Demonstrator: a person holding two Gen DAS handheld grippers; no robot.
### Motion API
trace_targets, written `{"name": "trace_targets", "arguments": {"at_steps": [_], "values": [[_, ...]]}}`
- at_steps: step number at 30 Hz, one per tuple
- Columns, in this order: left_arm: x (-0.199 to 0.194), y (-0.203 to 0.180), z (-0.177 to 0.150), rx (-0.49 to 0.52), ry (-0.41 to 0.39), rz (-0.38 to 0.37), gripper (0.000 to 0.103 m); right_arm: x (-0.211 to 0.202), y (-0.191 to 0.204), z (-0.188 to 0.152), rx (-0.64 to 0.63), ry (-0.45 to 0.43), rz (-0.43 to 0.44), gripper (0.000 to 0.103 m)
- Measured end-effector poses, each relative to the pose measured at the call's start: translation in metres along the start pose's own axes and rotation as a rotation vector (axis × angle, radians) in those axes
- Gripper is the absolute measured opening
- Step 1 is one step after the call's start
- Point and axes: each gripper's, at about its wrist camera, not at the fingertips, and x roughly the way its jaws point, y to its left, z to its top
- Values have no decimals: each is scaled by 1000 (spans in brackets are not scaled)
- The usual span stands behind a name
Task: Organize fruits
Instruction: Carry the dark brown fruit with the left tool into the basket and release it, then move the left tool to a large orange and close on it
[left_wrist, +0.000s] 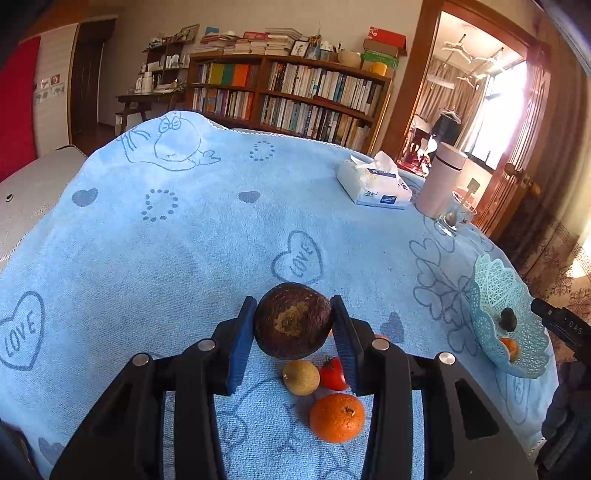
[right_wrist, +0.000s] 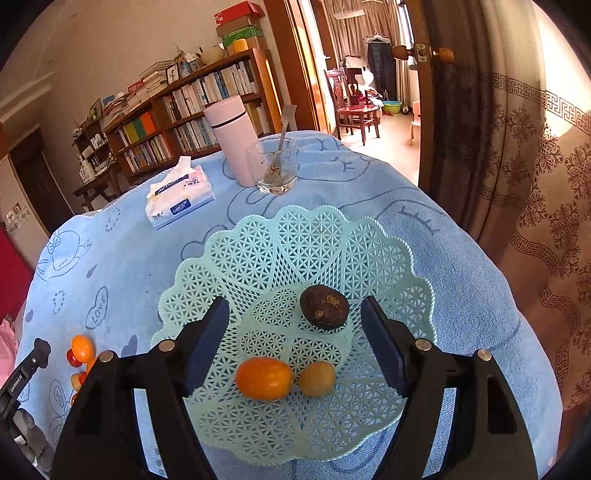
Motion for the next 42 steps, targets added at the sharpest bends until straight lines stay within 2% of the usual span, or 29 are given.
{"name": "trace_targets", "arguments": {"at_steps": [10,17,27,29,30,31,35,40,42], "values": [[5,-76,1,142,27,-98,41,-10,-14,5,52,-47,11,76],[17,-134,-1,230,65,-177,41,-26,-30,13,105,-88,18,81],[39,-202,-4,305,114,-263,41,-40,-47,24,172,-114,40,82],[41,-206,-4,298,113,-266,56,-42,-51,25,188,-118,44,83],[40,-205,-3,287,102,-261,81,-43,-54,26,196,-120,46,85],[38,-203,-1,274,81,-253,89,-43,-55,26,204,-123,46,86],[34,-185,8,239,54,-218,89,-45,-59,25,227,-125,47,86],[25,-157,18,194,8,-125,94,-46,-56,23,233,-119,56,87],[21,-145,22,189,-11,-80,95,-47,-54,23,232,-123,64,92]]}}
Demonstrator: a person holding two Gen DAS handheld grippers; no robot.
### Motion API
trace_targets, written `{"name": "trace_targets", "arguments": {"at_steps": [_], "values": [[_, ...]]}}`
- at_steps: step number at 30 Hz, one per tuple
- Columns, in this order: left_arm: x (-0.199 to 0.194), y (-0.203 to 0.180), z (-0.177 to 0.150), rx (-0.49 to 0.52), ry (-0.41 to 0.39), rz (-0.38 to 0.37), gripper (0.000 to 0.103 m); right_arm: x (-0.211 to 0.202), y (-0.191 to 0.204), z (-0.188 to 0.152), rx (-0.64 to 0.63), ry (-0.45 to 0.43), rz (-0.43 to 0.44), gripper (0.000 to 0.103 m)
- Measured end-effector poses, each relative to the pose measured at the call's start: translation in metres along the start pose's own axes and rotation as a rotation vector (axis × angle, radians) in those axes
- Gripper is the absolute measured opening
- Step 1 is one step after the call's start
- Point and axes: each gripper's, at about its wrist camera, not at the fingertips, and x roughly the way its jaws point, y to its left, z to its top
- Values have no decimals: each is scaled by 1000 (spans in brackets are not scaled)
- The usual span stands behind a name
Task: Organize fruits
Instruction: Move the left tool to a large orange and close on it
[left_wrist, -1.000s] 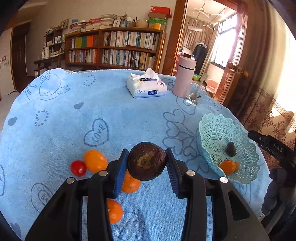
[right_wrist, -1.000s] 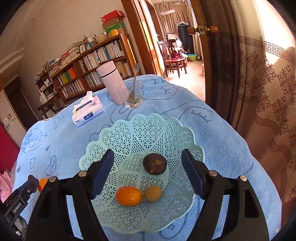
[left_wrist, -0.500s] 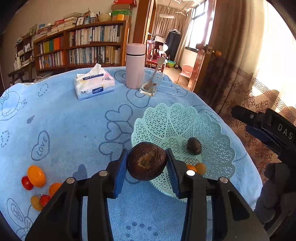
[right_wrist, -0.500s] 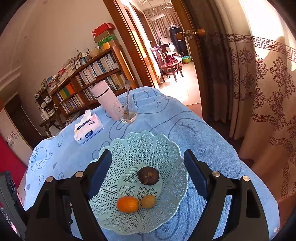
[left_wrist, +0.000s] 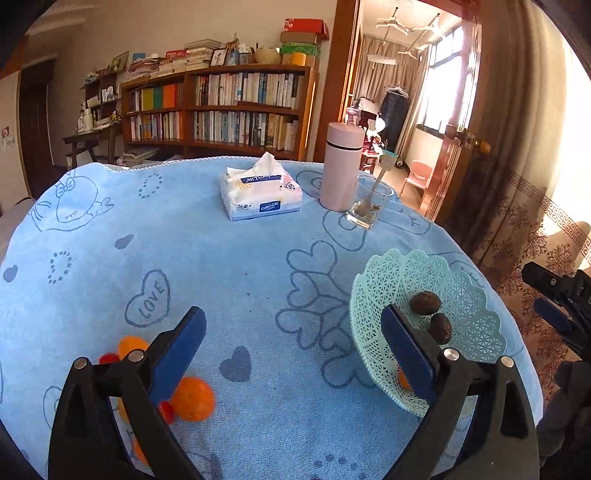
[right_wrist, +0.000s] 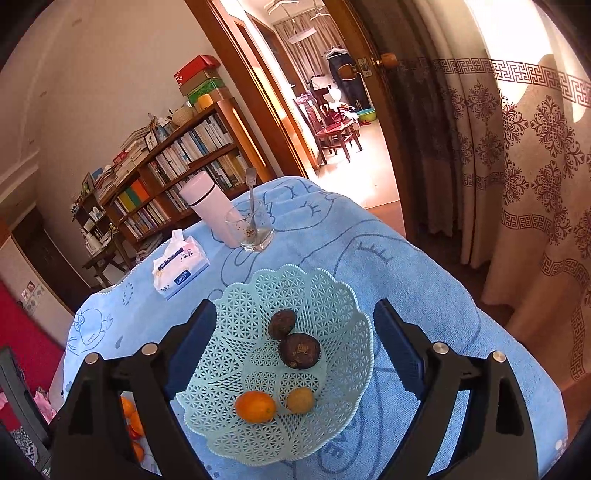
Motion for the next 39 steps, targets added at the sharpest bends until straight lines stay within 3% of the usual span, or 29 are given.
{"name": "trace_targets", "arguments": {"at_steps": [8,14,20,24,31,39], "values": [[-26,58,7,-47,-26,112,98,-10,7,-1,-13,-19,30,92],[-34,106,3,-135,5,179,98,-12,12,-5,-25,-11,42,93],[-23,135,-16,-222,95,177,98,-11,21,-9,-50,3,55,93],[-7,132,-23,-188,112,174,97,-9,25,-12,-66,14,60,93],[25,130,-37,-91,184,138,58,-5,25,-14,-61,26,58,93],[36,125,-43,23,181,131,58,1,28,-20,-70,47,57,93]]}}
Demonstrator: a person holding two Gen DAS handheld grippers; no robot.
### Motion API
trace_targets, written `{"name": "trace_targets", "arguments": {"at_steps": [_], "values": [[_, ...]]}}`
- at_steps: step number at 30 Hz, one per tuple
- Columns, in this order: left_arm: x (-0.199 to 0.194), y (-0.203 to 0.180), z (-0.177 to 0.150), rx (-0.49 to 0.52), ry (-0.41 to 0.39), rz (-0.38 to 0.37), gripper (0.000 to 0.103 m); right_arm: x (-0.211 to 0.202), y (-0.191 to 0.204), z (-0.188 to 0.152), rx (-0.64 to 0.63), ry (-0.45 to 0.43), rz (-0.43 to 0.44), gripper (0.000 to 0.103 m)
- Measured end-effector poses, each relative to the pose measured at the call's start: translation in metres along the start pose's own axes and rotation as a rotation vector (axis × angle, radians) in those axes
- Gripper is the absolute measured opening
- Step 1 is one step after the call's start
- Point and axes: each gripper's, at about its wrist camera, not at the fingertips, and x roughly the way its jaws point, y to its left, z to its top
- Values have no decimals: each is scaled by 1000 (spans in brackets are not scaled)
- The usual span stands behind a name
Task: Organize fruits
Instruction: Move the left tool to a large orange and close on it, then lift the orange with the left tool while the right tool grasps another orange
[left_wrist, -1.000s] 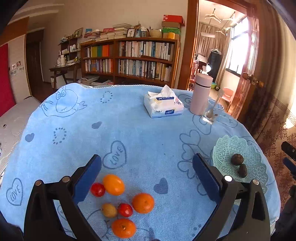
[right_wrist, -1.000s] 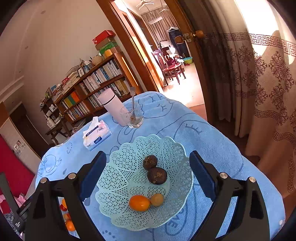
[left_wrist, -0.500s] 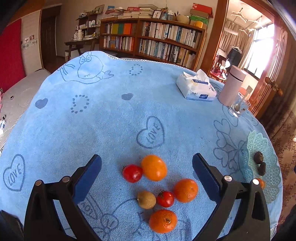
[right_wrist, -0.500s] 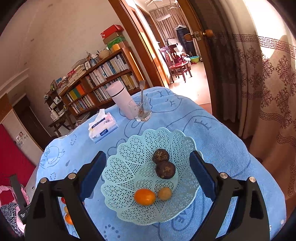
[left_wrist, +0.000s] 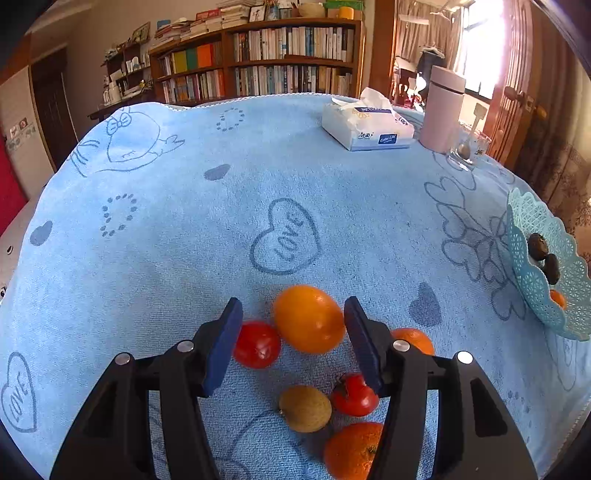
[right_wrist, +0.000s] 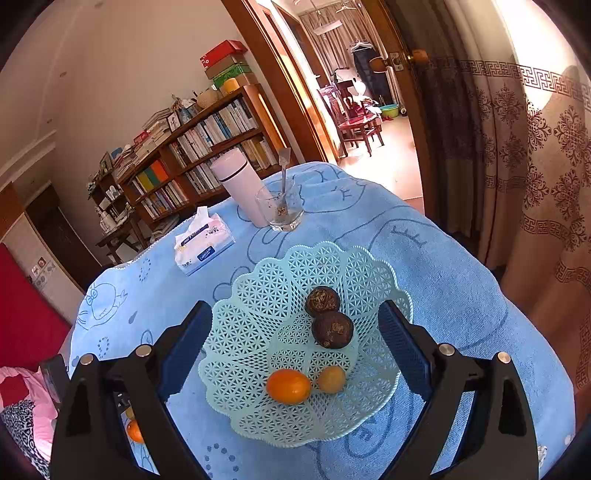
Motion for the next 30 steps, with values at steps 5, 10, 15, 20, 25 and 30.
{"name": "trace_targets", "arguments": {"at_steps": [5,10,15,20,25,30], "values": [[8,0,6,5,12,-16,59,-1,6,-2,-20,2,6,93],[13,-2,14,24,30,-5,59,3,7,-3,-25,13,7,93],[22,-7,24,47,72,37,59,7,10,-6,-35,26,7,93],[32,-5,21,4,152,36,59,7,11,-7,-41,25,8,93],[29,-4,17,0,165,48,57,7,10,-7,-32,28,5,93],[18,-1,16,-50,143,-18,45,6,17,-10,-65,31,21,93]]}}
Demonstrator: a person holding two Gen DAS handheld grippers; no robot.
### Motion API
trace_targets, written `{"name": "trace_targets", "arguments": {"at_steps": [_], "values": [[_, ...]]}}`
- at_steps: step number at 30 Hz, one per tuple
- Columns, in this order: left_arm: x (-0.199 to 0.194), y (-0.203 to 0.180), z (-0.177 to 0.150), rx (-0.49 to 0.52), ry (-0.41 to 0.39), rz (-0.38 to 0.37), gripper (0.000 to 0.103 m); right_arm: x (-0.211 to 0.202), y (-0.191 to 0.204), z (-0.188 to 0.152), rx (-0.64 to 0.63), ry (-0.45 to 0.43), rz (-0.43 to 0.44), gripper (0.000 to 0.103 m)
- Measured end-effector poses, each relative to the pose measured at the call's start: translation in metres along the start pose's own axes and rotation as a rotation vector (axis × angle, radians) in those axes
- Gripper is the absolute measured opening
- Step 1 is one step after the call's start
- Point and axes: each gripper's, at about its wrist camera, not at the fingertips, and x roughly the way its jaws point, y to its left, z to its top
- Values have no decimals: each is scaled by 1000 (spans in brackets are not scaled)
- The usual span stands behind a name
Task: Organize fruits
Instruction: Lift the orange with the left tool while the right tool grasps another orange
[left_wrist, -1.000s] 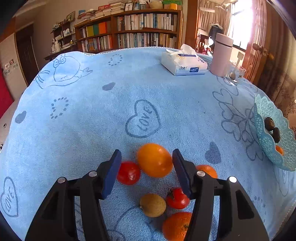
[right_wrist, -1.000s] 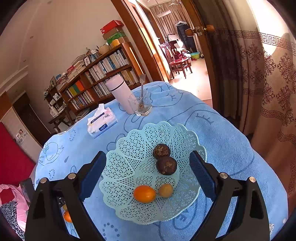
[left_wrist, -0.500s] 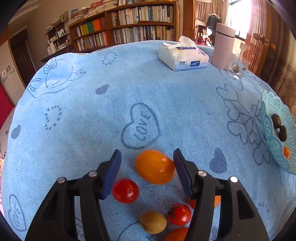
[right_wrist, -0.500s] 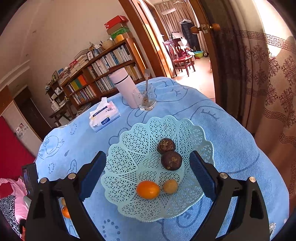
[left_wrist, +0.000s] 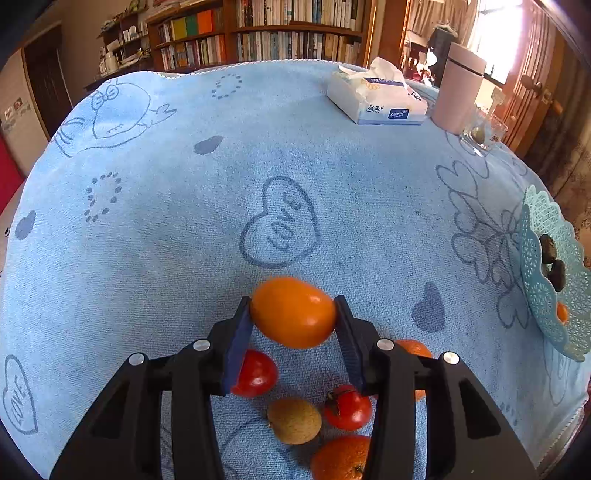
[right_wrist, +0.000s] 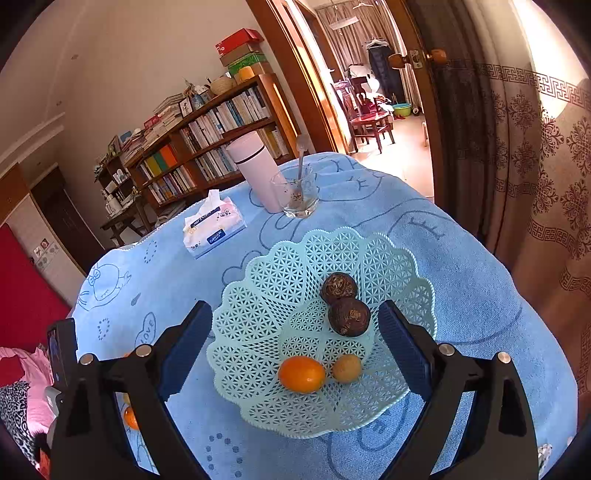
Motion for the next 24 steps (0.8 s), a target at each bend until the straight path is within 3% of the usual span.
{"name": "trace_targets", "arguments": {"at_steps": [7,11,20,24], "values": [[-25,6,-7,-57,-79,-42,45,4,21,-12,-71,32,37,93],[-44,16,-13,-91,-138,-25,45,7,39,-23,-116,66,75,93],[-74,35,-32,-157,-223,11,45,23,83,-54,-166,204,185,93],[-87,43,-39,-175,-262,10,45,47,103,-64,-164,312,211,93]]}}
